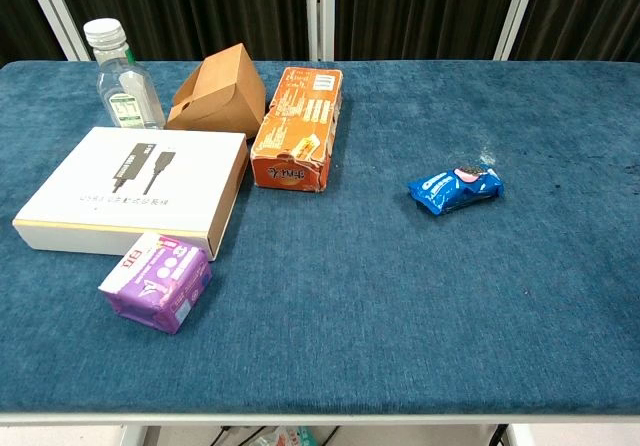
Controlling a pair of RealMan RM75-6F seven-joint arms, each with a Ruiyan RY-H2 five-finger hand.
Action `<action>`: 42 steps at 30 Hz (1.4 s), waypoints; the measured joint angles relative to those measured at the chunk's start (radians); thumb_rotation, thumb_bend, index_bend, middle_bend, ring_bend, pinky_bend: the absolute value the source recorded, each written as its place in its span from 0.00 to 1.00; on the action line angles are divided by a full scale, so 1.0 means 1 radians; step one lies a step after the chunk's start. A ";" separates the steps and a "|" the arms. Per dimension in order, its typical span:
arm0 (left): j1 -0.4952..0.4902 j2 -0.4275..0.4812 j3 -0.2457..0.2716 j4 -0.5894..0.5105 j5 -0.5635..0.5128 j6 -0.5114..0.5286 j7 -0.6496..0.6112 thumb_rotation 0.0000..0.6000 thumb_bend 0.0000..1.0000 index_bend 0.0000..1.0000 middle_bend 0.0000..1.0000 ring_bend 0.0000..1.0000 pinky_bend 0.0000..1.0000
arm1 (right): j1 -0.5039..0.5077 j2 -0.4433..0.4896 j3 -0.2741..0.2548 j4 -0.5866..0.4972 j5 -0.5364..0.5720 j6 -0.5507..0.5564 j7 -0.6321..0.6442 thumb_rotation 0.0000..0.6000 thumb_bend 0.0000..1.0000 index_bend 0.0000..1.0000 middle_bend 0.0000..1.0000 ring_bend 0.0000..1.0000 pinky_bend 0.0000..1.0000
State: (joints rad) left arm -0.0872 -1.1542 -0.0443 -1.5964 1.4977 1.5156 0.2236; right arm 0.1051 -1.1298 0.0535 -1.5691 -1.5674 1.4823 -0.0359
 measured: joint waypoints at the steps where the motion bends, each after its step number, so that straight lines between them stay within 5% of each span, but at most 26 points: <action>1: 0.000 -0.002 -0.001 0.002 0.002 0.003 0.000 1.00 0.05 0.14 0.18 0.17 0.18 | 0.003 -0.001 -0.001 0.000 -0.001 -0.003 0.001 1.00 0.00 0.00 0.01 0.00 0.10; 12: -0.001 0.009 0.000 -0.022 -0.001 -0.005 0.013 1.00 0.05 0.14 0.18 0.17 0.18 | 0.100 0.012 0.014 -0.021 -0.019 -0.132 0.040 1.00 0.00 0.00 0.04 0.00 0.10; 20: 0.004 0.018 -0.002 -0.046 0.005 0.013 0.031 1.00 0.05 0.14 0.18 0.17 0.18 | 0.311 -0.027 0.069 -0.024 0.021 -0.419 0.031 1.00 0.00 0.00 0.07 0.00 0.12; 26: 0.011 0.023 -0.005 -0.049 -0.005 0.019 0.027 1.00 0.05 0.14 0.18 0.17 0.18 | 0.472 -0.158 0.092 0.049 0.088 -0.614 -0.035 1.00 0.01 0.01 0.09 0.00 0.13; 33: 0.021 0.019 -0.002 -0.039 -0.011 0.025 0.014 1.00 0.05 0.14 0.18 0.17 0.18 | 0.549 -0.321 0.099 0.205 0.137 -0.674 -0.085 1.00 0.08 0.13 0.17 0.01 0.17; 42: 0.032 0.011 -0.003 -0.015 -0.004 0.045 -0.010 1.00 0.05 0.14 0.18 0.17 0.18 | 0.589 -0.446 0.077 0.349 0.133 -0.657 -0.093 1.00 0.23 0.38 0.38 0.16 0.25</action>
State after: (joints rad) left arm -0.0549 -1.1433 -0.0468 -1.6115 1.4938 1.5610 0.2134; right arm 0.6944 -1.5761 0.1301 -1.2198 -1.4339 0.8258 -0.1289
